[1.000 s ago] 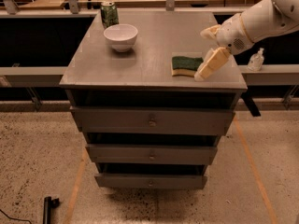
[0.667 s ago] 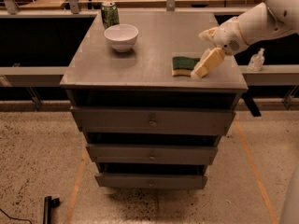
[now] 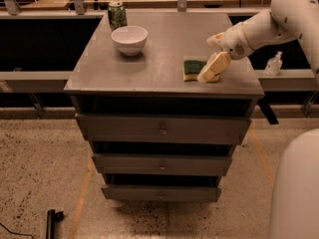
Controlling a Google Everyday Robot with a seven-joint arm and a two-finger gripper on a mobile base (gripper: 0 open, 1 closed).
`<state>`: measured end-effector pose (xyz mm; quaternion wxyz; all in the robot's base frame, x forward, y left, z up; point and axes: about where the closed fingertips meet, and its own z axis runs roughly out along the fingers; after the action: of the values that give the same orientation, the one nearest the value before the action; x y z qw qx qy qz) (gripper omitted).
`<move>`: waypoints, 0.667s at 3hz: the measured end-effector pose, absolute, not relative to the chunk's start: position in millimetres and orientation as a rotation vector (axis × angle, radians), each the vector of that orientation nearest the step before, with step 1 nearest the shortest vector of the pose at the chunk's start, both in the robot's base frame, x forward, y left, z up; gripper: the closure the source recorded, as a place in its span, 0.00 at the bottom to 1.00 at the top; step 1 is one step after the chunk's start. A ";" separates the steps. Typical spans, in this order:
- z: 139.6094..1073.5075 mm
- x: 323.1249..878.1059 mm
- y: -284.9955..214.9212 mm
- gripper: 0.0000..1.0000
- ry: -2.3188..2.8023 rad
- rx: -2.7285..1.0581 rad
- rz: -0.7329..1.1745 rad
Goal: Place sponge into white bowl
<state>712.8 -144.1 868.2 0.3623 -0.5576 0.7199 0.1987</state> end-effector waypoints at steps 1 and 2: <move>846.3 717.9 -145.2 0.16 1.887 -1.445 0.542; 832.9 721.8 -147.4 0.41 1.903 -1.444 0.563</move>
Offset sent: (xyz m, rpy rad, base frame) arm 0.0144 -0.0138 -0.0436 -0.0028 0.0821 -0.0011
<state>721.8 -147.4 832.9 0.3372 -0.5539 0.7299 0.2161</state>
